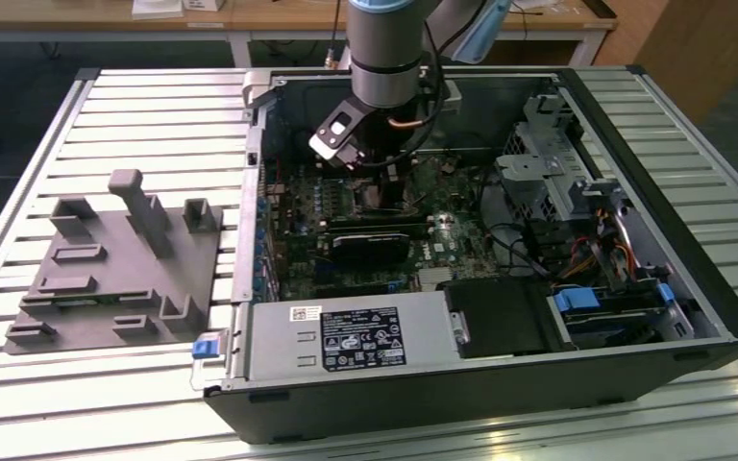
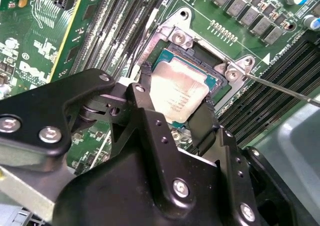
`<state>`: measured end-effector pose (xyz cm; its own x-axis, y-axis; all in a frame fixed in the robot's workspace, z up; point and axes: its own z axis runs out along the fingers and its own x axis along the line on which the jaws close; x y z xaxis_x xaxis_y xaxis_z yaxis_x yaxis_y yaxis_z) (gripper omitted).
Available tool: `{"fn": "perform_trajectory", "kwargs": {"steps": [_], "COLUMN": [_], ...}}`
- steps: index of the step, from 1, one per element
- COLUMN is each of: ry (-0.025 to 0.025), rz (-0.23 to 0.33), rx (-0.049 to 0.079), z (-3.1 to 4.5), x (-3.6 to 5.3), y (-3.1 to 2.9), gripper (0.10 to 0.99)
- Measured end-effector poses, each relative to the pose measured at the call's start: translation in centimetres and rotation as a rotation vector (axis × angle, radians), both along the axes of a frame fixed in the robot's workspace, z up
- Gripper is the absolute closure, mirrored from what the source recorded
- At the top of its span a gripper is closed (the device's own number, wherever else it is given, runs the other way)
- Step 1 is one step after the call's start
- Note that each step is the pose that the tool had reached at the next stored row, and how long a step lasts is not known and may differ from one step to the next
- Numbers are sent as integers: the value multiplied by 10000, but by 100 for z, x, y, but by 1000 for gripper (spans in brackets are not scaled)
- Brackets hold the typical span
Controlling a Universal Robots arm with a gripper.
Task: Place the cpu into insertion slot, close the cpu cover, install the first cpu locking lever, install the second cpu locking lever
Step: 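Place the cpu into insertion slot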
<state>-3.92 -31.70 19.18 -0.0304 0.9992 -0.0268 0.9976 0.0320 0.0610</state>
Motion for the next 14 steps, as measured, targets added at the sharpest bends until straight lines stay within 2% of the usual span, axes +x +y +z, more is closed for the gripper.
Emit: {"fn": "perform_trajectory", "kwargs": {"steps": [12, 13, 14], "ry": [-1, -3, -4], "rz": [-124, -124, -123], "rx": [4, 5, 5], "z": [-5, -6, -6], "x": [-1, -1, -1], "y": [1, 1, 1], "gripper": [533, 471, 471]}}
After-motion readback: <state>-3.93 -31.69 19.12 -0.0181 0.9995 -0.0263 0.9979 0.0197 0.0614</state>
